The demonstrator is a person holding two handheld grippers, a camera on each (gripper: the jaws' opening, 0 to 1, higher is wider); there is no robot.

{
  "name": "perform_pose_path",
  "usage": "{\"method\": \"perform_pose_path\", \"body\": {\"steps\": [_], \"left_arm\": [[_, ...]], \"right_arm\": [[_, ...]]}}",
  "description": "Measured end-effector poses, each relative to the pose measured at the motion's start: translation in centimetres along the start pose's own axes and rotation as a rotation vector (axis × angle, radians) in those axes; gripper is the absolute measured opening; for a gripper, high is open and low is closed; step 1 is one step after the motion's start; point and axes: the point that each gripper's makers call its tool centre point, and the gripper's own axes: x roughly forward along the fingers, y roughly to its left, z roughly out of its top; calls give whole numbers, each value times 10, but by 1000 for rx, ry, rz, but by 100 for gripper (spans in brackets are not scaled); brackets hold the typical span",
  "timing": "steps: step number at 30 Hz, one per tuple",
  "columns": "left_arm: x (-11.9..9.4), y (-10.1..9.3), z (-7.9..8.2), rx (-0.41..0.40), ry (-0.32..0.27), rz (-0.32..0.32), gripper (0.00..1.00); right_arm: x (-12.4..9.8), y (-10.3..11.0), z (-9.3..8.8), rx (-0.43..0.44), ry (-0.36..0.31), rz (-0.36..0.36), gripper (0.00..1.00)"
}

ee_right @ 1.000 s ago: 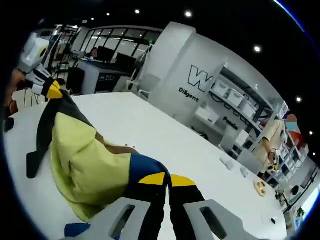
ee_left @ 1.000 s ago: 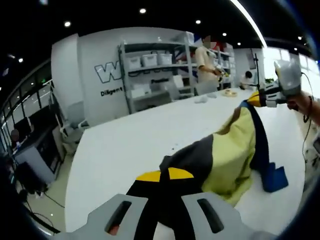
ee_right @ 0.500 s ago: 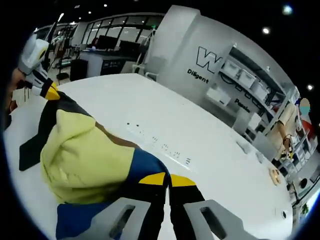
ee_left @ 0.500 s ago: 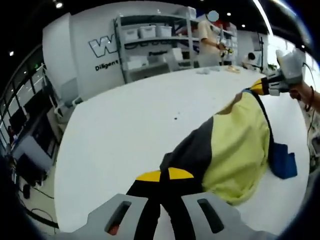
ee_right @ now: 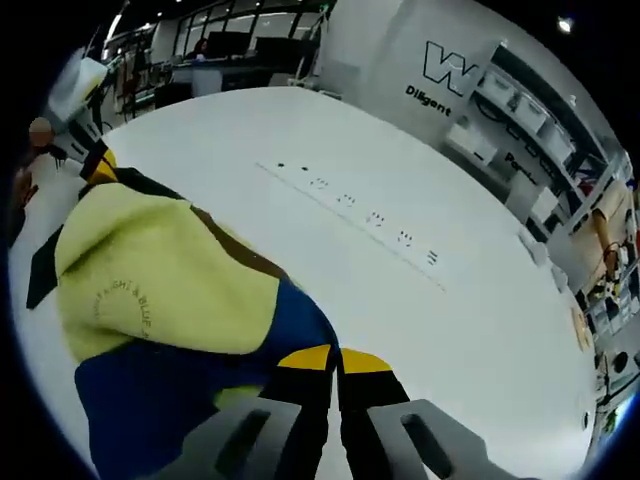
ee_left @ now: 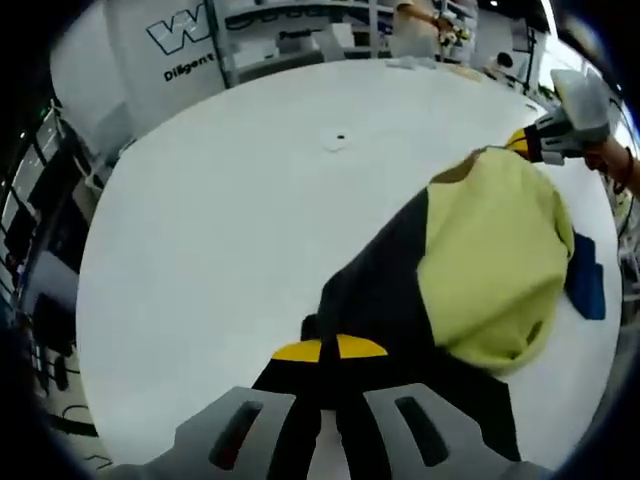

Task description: Fold the garment on the visible template until the final outline fits inside the template.

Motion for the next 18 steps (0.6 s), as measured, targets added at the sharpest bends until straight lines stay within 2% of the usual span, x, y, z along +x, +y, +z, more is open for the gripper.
{"method": "perform_pose_path", "body": {"steps": [6, 10, 12, 14, 15, 16, 18], "left_arm": [[2, 5, 5, -1, -14, 29, 2], [0, 10, 8, 4, -34, 84, 9], [-1, 11, 8, 10, -37, 96, 17], [-6, 17, 11, 20, -46, 129, 30], [-9, 20, 13, 12, -58, 145, 34], [-13, 22, 18, 15, -94, 159, 37], [-20, 23, 20, 16, -105, 165, 45]], "right_arm": [[7, -5, 6, 23, -43, -39, 0], [7, -5, 7, 75, -62, -47, 0], [5, -4, 8, 104, -69, -41, 0], [-1, -7, 10, 144, -85, -42, 0], [-2, -7, 11, 164, -91, -45, 0], [-7, -10, 12, 166, -96, -54, 0], [-15, -10, 15, 164, -116, -61, 13]]}}
